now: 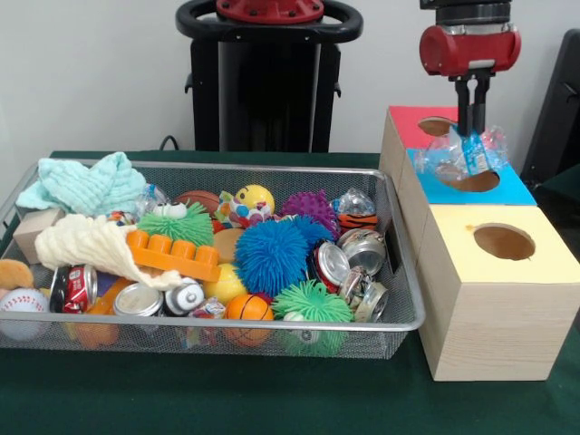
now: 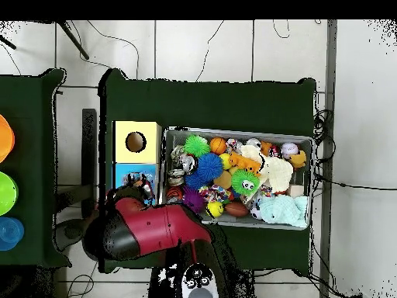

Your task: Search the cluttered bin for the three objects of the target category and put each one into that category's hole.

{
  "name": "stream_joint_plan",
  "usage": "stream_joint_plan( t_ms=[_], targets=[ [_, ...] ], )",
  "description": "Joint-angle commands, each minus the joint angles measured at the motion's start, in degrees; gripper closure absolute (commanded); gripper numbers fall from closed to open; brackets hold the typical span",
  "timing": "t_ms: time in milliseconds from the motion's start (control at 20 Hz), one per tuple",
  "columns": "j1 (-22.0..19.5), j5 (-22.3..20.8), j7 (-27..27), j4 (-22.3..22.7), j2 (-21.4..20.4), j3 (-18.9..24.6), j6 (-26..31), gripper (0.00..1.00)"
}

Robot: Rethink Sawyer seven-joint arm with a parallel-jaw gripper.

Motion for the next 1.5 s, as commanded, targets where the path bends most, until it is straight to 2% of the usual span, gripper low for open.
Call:
stream_joint_plan(
  t_ms=[50,200,450,900,1350,1500],
  targets=[
    [-2.2,3.4,9.0,3.8,-1.1,9.4,0.9,1.0],
    [-2.9,4.3,9.5,4.1,-1.1,10.9,0.4,1.0],
    [-1.5,4.7,10.4,3.2,0.7,10.0,-0.6,1.0],
    [-6.4,5.4,9.7,6.7,3.5,15.9,-1.8,1.0],
    [-10.3,5.5,10.3,7.6,7.5,21.3,-3.6,1.0],
    [-10.4,5.2,10.3,7.4,8.8,21.7,-3.9,1.0]
  ],
)
